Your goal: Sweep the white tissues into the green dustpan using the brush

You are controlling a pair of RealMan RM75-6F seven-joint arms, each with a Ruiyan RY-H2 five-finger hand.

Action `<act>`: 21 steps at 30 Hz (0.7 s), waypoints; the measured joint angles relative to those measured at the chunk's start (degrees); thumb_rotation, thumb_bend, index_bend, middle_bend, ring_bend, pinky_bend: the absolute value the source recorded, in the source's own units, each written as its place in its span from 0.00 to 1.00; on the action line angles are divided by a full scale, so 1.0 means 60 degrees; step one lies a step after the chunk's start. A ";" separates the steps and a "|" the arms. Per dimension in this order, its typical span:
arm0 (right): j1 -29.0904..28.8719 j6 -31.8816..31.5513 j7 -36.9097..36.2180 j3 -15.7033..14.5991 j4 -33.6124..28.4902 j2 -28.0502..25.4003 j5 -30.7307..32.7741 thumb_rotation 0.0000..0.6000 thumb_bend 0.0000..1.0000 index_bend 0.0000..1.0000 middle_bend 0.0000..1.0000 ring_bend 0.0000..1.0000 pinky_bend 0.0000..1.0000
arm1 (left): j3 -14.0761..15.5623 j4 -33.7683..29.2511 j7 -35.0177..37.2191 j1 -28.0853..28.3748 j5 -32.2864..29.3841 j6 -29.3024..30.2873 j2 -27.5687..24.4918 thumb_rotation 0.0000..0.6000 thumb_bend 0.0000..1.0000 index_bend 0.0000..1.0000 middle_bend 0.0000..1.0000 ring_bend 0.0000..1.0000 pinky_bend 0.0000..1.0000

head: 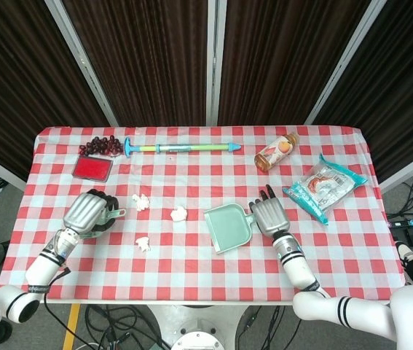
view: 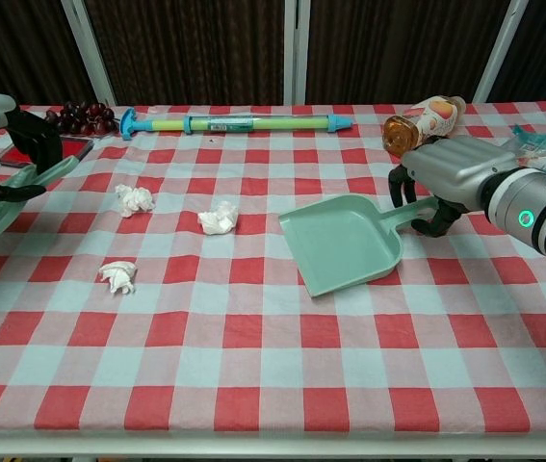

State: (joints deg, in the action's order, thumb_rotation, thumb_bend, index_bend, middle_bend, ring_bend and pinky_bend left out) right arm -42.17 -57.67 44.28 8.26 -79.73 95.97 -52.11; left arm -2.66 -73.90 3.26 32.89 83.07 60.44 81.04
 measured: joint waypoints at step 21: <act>-0.0816 -0.0103 0.0793 0.0538 -0.0875 -0.0355 0.1511 1.00 0.43 0.68 0.57 0.30 0.07 | -0.0531 0.2073 0.1397 0.1162 -0.0149 -0.1292 0.1279 1.00 0.41 0.51 0.54 0.41 0.38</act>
State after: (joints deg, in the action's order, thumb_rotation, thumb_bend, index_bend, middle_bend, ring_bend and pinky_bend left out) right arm -47.07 -58.29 49.04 11.49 -84.99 93.84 -43.05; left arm -5.85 -61.46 11.64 39.86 82.17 52.69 88.71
